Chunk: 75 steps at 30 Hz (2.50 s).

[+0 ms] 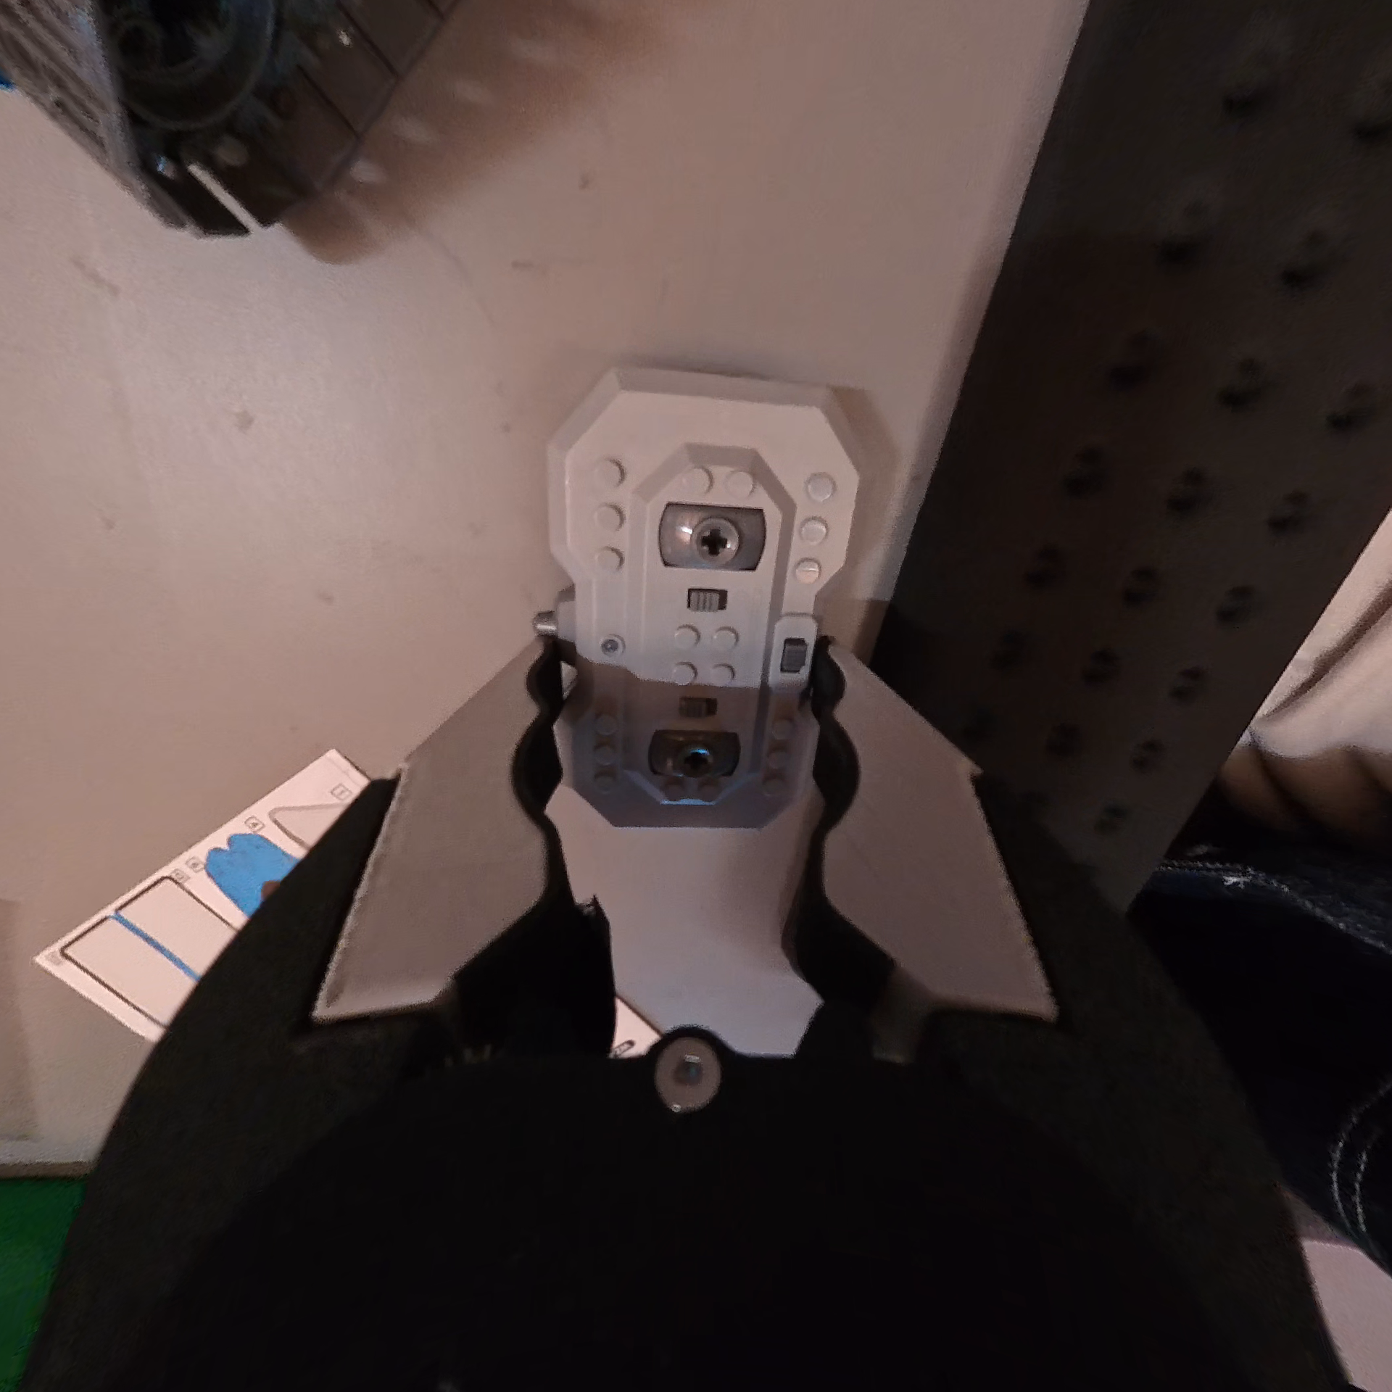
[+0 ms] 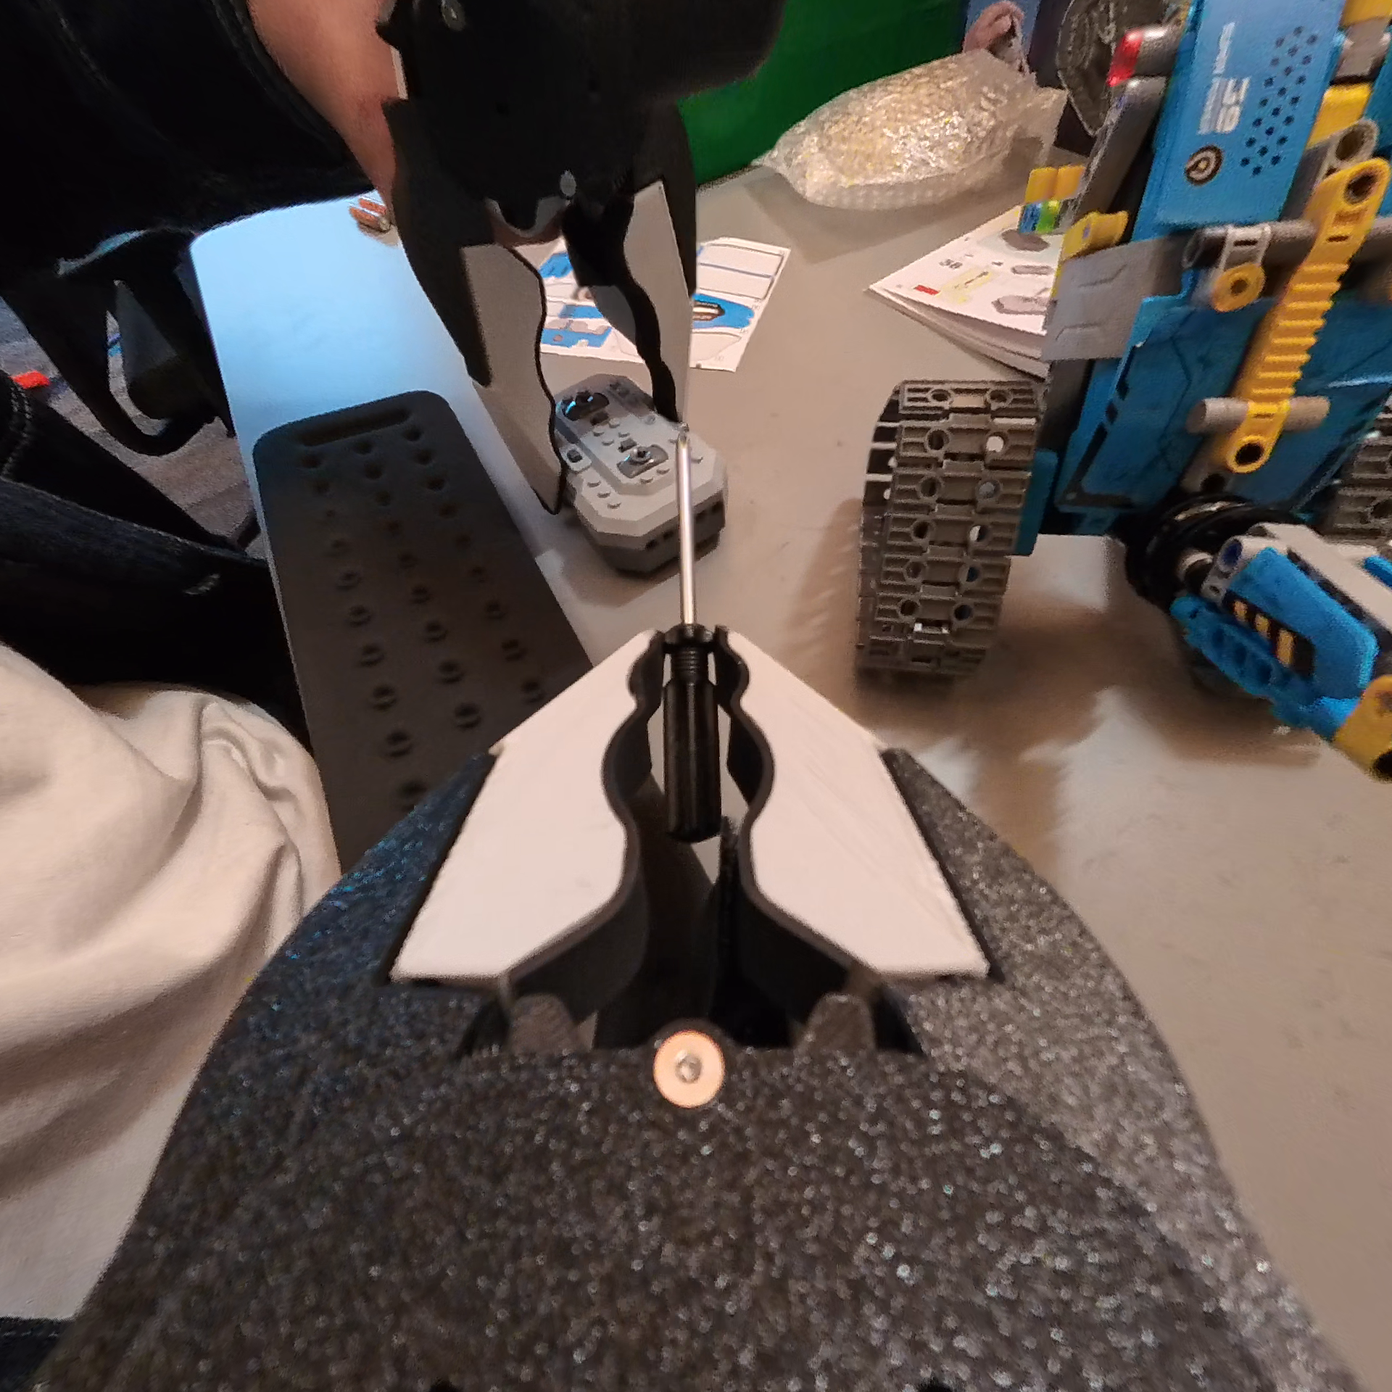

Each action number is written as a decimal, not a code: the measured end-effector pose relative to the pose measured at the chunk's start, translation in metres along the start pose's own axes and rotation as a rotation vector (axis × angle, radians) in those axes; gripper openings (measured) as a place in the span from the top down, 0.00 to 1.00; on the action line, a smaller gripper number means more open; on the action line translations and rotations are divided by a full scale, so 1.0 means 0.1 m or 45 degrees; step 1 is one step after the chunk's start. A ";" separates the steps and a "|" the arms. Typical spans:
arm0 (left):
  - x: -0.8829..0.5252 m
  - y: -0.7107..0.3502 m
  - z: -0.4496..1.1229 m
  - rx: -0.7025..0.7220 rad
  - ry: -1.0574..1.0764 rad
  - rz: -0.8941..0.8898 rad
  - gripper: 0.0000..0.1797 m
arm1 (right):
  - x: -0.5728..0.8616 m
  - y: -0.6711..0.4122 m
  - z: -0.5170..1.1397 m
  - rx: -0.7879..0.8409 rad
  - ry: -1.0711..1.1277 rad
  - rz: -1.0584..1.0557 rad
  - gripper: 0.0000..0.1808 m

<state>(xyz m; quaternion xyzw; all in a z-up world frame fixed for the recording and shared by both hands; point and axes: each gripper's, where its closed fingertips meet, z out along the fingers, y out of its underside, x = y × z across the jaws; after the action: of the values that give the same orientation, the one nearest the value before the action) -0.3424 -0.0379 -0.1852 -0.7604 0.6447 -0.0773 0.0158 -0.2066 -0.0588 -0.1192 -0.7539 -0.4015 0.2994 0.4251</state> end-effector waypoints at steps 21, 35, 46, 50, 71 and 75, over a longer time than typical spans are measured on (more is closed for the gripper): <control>-0.18 -0.01 -0.10 0.245 -0.126 -0.321 0.62 | -0.02 0.06 0.09 -0.082 0.025 -0.024 0.93; 0.41 -0.72 -0.77 0.709 -0.738 0.696 0.72 | -0.27 -0.25 0.20 -0.177 -0.238 -0.072 0.94; 0.35 -0.80 -0.88 0.965 -0.932 0.554 1.00 | -0.40 -0.72 0.16 0.087 -0.322 -0.151 0.92; 0.29 -0.78 -0.97 1.077 -0.961 0.420 1.00 | -0.39 -0.82 0.11 0.352 -0.489 0.189 0.75; 0.35 -0.78 -0.91 1.064 -0.976 0.479 1.00 | -0.47 -0.73 0.28 0.312 -0.417 0.038 0.93; 0.35 -0.71 -0.92 1.072 -0.951 0.471 1.00 | -0.46 -0.74 0.22 0.319 -0.453 0.052 0.93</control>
<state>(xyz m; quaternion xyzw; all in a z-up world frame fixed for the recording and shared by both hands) -0.2799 -0.0530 -0.0818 -0.5395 0.6310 -0.0496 0.5553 -0.2730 -0.0666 -0.0593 -0.6385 -0.4144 0.4838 0.4319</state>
